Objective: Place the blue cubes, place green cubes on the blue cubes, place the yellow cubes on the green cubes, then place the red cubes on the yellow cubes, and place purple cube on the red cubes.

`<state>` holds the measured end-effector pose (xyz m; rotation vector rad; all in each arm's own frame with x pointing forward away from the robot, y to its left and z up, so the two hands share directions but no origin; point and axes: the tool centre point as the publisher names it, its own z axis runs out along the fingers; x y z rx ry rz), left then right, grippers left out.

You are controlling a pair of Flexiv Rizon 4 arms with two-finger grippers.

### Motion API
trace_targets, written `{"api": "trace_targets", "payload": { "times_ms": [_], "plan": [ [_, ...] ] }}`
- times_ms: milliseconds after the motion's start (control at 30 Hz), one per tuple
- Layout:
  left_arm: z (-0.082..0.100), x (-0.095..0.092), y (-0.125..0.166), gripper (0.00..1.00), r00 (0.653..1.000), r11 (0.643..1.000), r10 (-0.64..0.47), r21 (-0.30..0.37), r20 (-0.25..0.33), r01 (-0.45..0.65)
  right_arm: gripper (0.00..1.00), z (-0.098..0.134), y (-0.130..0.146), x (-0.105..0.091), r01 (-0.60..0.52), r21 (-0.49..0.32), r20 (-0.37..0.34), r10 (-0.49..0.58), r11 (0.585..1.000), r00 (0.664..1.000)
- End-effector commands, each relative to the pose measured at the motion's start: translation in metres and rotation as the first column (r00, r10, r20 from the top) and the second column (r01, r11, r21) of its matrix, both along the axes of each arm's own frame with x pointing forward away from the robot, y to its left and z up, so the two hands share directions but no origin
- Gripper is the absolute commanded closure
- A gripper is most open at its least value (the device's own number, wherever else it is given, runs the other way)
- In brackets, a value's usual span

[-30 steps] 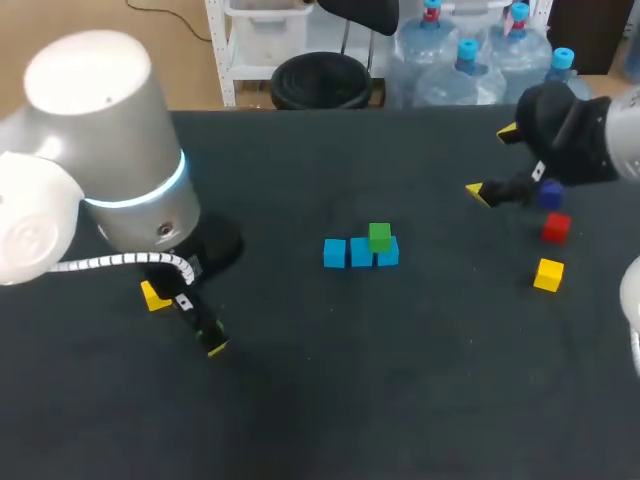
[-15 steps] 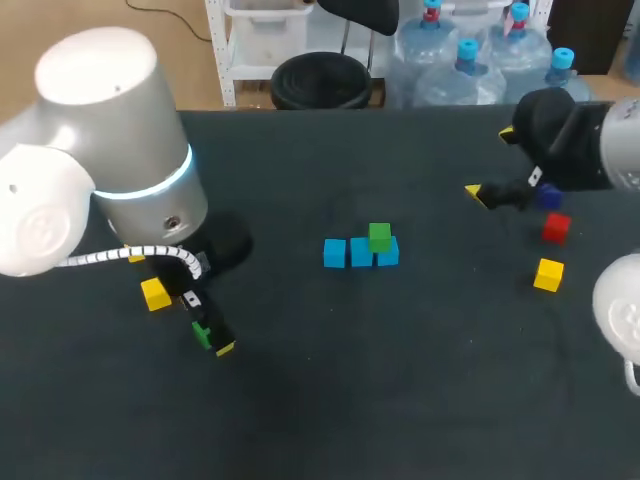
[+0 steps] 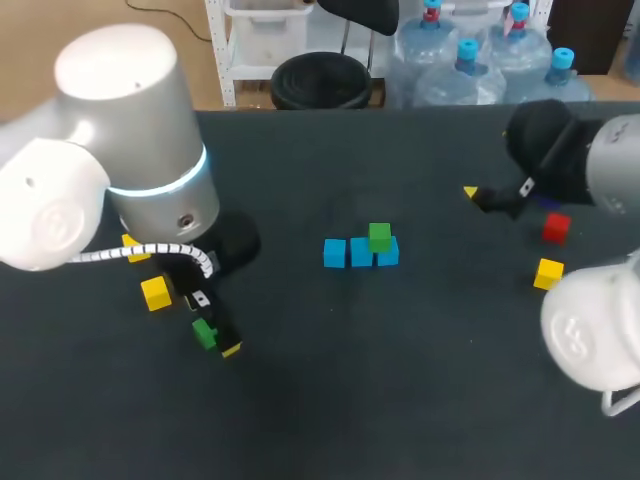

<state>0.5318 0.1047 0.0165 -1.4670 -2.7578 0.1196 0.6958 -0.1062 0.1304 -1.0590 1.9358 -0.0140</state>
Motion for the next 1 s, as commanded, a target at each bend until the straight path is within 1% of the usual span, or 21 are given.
{"api": "trace_targets", "payload": {
  "times_ms": [33,400,667,1000],
  "plan": [
    [-0.0013,0.0031,0.0003,0.0,1.0,1.0,-0.003,0.002,-0.003,0.003,0.0,-0.0003,0.0039,-0.002,0.435,-0.05,0.414,-0.378,0.899,0.828],
    [0.0023,0.0042,0.0038,0.0,1.0,1.0,0.001,0.004,0.01,-0.001,0.0,-0.0003,0.0039,-0.002,0.435,-0.05,0.414,-0.378,0.899,0.828],
    [0.0034,0.0038,0.0024,0.0,1.0,1.0,0.0,0.0,0.008,0.0,0.0,-0.0003,0.0039,-0.002,0.435,-0.05,0.414,-0.378,0.899,0.828],
    [0.0085,0.0084,-0.0001,0.0,1.0,1.0,-0.014,0.003,0.019,0.014,0.0,-0.0003,0.0039,-0.002,0.435,-0.05,0.414,-0.378,0.899,0.828]
  ]
}}
